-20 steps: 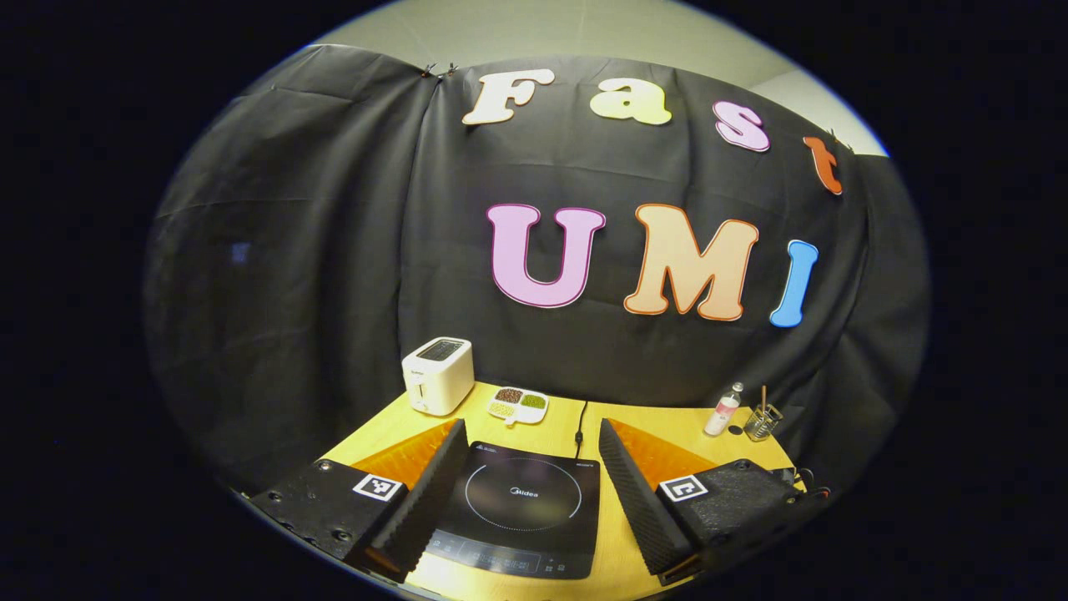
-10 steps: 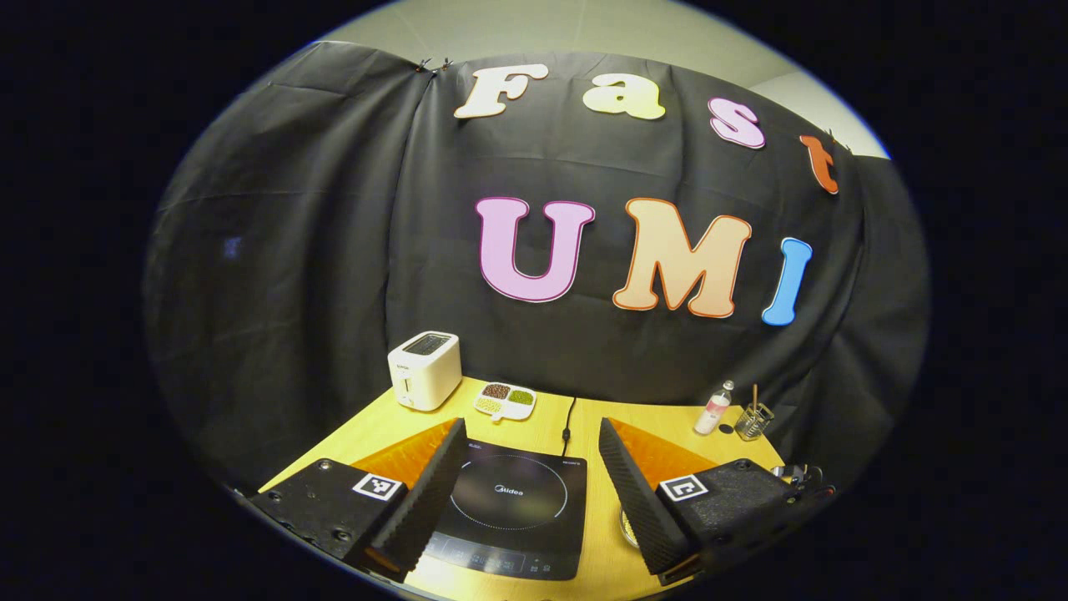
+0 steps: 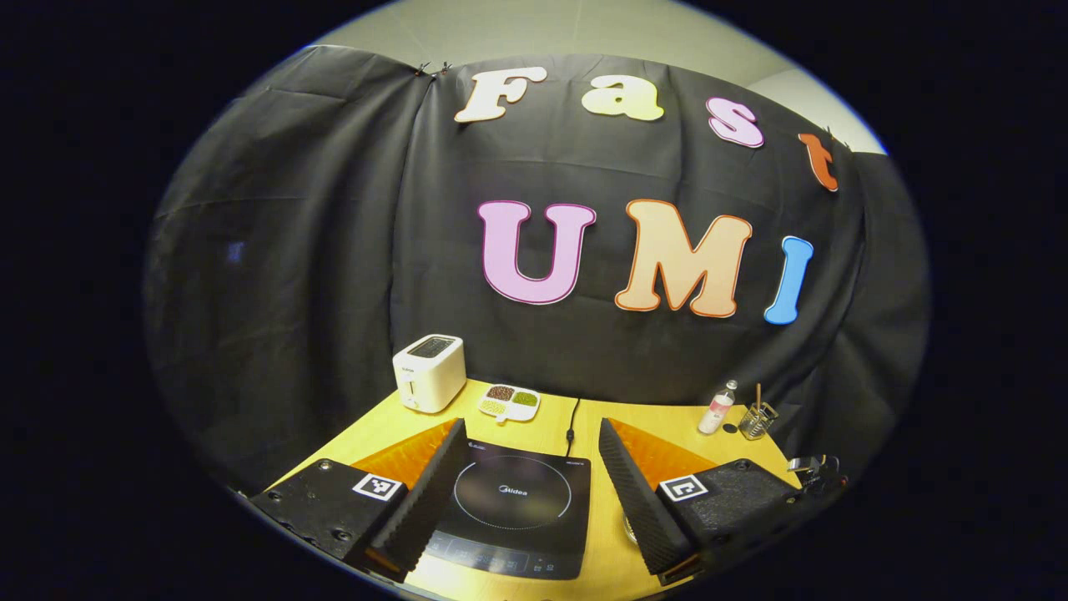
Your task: First push the handle of the pot to place it horizontally, then grasp the pot with both hands and set it on the induction cooktop.
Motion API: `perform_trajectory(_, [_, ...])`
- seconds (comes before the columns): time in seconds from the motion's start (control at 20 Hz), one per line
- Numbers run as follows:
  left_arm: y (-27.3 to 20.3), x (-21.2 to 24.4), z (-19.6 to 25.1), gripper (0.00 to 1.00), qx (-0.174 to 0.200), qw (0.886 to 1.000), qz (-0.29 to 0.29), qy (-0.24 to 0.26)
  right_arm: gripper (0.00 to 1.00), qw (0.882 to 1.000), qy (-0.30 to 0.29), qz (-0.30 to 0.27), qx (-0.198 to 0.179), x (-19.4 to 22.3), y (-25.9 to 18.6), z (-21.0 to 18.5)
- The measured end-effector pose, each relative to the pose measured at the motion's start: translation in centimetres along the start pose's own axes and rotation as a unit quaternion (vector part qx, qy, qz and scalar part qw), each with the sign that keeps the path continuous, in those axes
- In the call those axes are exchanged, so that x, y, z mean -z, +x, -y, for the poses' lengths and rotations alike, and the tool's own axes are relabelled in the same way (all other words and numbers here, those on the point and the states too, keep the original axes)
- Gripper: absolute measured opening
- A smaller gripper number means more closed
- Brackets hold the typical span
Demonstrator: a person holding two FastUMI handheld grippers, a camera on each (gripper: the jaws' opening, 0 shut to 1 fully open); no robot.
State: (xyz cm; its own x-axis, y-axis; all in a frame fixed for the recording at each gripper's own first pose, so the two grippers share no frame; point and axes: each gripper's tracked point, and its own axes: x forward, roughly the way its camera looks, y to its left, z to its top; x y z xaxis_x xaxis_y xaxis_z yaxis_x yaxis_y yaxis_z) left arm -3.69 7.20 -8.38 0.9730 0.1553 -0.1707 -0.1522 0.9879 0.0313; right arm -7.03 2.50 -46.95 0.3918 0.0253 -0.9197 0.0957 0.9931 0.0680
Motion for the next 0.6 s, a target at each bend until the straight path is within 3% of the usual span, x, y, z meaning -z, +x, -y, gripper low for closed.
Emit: perform_trajectory(0.6, [-1.0,0.5,-1.8,0.96,-0.025,1.000,-0.005,-0.001,0.02,0.999,0.020,0.022,0.033,-3.8,1.1,4.4])
